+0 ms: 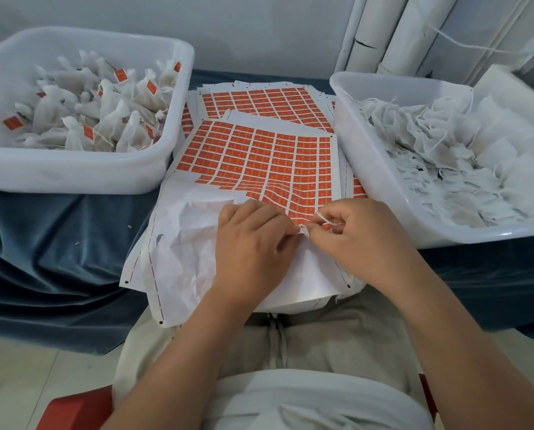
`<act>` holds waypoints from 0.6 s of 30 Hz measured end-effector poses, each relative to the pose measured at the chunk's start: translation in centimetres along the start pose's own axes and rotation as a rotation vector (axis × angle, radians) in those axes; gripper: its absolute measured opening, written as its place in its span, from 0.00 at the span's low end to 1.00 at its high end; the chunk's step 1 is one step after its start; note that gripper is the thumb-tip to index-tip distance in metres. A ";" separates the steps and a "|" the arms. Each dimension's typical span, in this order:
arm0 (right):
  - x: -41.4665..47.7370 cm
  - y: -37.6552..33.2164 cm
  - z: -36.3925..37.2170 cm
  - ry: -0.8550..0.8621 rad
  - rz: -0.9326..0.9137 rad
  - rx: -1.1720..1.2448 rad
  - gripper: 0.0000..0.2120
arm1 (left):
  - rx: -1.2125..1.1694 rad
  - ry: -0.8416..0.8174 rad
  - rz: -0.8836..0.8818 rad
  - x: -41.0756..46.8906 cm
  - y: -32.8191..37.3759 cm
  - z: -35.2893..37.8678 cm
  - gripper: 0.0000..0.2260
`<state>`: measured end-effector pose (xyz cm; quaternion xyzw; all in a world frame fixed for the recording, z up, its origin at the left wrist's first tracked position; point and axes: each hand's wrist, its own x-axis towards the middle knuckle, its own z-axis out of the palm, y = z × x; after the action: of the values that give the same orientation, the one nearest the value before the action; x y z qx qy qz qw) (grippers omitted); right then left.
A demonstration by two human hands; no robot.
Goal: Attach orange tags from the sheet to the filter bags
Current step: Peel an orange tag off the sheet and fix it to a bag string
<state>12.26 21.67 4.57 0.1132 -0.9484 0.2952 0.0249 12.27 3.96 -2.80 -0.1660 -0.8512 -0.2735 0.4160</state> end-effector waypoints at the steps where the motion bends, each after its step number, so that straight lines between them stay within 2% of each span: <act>1: 0.0 0.0 -0.1 0.003 0.006 -0.009 0.11 | 0.003 -0.001 -0.005 0.0 0.0 0.0 0.09; 7: -0.2 -0.3 -2.0 0.096 0.045 0.003 0.09 | 0.001 -0.040 -0.050 0.0 0.1 0.1 0.06; 12: -1.2 -1.4 -3.7 0.352 -0.019 0.128 0.06 | 0.002 -0.158 -0.129 0.2 0.1 0.1 0.08; 15: -1.6 -1.6 -4.3 0.410 -0.001 0.331 0.08 | 0.020 -0.257 -0.156 0.4 0.4 -0.1 0.12; 18: -1.8 -1.9 -4.5 0.370 0.022 0.518 0.08 | -0.013 -0.274 -0.209 0.7 1.0 -0.7 0.23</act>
<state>14.38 23.00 9.12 0.0498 -0.8223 0.5425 0.1643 12.82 4.36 -1.52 -0.1149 -0.9108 -0.2958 0.2641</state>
